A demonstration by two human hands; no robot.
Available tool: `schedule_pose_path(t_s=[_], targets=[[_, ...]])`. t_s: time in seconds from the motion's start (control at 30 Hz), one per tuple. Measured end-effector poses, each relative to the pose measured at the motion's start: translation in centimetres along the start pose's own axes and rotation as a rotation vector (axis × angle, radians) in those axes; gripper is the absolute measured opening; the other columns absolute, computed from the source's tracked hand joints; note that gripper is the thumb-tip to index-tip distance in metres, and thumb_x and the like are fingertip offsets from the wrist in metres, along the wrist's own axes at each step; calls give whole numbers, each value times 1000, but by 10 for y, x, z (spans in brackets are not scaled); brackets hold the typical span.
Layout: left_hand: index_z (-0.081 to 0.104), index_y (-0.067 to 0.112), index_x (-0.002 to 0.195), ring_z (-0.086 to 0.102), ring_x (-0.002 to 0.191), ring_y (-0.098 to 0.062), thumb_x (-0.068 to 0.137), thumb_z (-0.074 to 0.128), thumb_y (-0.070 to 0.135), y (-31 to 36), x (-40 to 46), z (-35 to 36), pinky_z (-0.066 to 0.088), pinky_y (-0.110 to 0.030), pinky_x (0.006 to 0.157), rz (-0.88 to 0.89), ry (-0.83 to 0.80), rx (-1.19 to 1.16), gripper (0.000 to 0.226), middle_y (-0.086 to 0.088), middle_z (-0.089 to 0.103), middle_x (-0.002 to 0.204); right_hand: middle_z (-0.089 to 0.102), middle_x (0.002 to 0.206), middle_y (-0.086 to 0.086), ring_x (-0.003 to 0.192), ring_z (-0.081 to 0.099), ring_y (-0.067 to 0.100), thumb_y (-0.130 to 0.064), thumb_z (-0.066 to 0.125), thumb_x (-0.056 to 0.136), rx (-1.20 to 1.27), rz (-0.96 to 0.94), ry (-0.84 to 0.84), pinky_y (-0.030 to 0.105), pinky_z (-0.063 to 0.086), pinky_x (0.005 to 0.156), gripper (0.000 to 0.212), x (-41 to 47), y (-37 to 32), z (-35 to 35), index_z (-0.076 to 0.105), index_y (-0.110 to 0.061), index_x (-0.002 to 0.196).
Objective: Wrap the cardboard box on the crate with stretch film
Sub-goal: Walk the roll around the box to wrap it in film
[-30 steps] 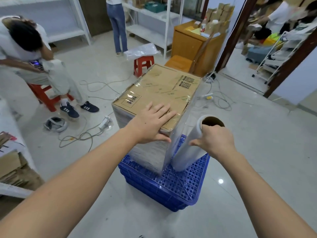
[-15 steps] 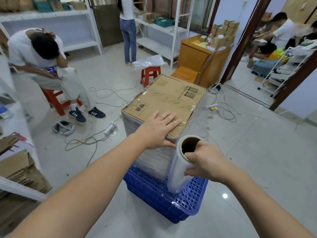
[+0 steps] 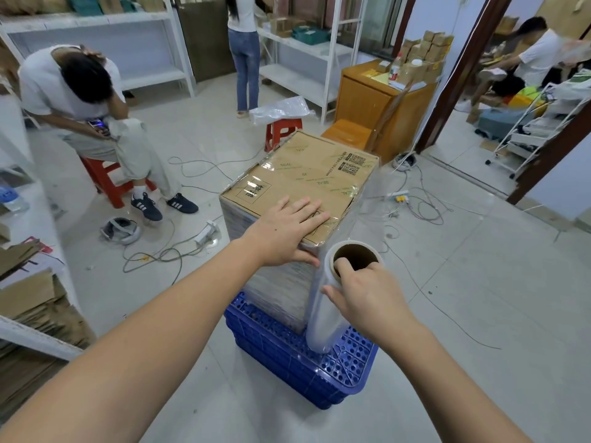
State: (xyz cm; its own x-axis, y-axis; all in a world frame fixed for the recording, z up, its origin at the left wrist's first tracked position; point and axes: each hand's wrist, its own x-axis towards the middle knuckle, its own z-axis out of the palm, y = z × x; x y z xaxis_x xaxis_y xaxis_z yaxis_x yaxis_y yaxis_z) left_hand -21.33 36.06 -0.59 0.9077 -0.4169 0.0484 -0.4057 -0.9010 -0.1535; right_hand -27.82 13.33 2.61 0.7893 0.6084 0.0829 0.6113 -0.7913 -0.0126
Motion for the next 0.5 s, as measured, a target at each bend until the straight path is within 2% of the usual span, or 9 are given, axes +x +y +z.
schedule_pose_path(t_s=[0.07, 0.17, 0.27, 0.37, 0.43, 0.5], targets=[[10, 28, 165, 9, 159, -25, 77, 31, 92, 0, 0, -1, 9, -50, 128, -3, -9, -30, 110, -4, 9, 172, 57, 75, -4, 70, 51, 22, -48, 39, 102, 40, 48, -9, 32, 25, 66, 27, -2, -1, -2, 33, -22, 96], [11, 29, 164, 9, 159, -23, 72, 30, 94, -3, 0, -4, 6, -49, 128, -20, -17, -79, 115, -2, 9, 172, 55, 75, -2, 72, 52, 23, -38, 42, 100, 112, 130, -68, 34, 32, 67, 20, 3, -2, -4, 39, -19, 95], [15, 29, 164, 12, 158, -23, 72, 33, 94, -5, -1, -2, 11, -51, 127, -6, 18, -68, 114, -1, 12, 172, 51, 66, -3, 61, 47, 19, -34, 44, 92, 117, 164, -100, 36, 33, 71, 18, 12, -7, 0, 37, -18, 90], [15, 29, 164, 13, 158, -23, 75, 33, 91, -4, -2, -1, 15, -53, 126, -11, 38, -38, 109, -1, 13, 172, 51, 61, -5, 57, 46, 18, -54, 41, 92, 25, 280, -2, 35, 37, 77, 35, 23, -15, 11, 39, -20, 89], [12, 31, 164, 11, 158, -22, 77, 35, 90, -5, -1, -2, 14, -53, 126, -7, 22, -61, 107, 0, 11, 172, 56, 66, -3, 67, 52, 21, -71, 31, 94, -33, 356, 14, 34, 32, 71, 52, 29, -19, 13, 41, -20, 88], [12, 32, 164, 9, 158, -22, 77, 41, 89, -7, 3, -2, 13, -54, 126, 4, 12, -111, 108, 1, 10, 172, 61, 73, -1, 78, 55, 24, -73, 30, 93, -36, 416, 4, 33, 29, 68, 54, 35, -22, 12, 43, -22, 87]])
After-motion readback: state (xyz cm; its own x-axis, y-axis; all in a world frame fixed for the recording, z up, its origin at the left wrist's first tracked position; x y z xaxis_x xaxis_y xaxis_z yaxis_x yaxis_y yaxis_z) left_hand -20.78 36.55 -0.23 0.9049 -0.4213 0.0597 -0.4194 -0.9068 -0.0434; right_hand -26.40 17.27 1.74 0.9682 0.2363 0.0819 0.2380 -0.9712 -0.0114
